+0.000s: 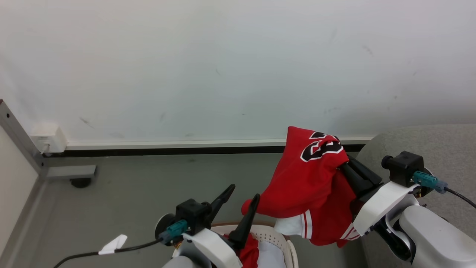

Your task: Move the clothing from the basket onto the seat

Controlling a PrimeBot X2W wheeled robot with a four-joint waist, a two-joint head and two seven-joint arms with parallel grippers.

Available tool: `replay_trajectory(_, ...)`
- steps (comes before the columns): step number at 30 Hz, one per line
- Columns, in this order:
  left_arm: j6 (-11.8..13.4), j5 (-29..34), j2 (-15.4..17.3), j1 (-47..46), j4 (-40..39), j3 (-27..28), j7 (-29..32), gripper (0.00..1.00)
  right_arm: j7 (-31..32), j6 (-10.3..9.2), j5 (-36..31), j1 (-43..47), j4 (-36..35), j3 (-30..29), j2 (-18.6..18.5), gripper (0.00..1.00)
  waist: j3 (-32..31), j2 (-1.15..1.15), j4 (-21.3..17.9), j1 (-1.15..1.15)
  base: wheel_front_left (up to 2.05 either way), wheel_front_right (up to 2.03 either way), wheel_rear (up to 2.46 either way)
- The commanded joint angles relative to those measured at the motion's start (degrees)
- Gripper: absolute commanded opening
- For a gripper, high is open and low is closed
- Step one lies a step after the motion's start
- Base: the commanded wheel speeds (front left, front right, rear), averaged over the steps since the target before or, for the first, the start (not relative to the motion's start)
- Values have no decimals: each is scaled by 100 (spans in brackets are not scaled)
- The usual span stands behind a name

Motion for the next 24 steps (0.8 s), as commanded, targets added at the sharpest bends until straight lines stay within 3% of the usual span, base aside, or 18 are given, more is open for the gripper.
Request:
replay_trajectory(1,-17,74,-7,62,42,35,-36,100,-21,-14,-37,92,-21,-44,-14,0,-4,0,-38,0,0,0,0)
replay_trajectory(11,-74,117,-86,-7,110,132,-41,100,-21,-13,-102,27,-69,-217,-55,0,73,0,-324,0,0,0,0)
replay_trajectory(24,-154,251,-222,-15,-7,165,-42,100,-20,-14,-266,91,-292,-636,-401,0,341,0,-1263,0,0,0,0)
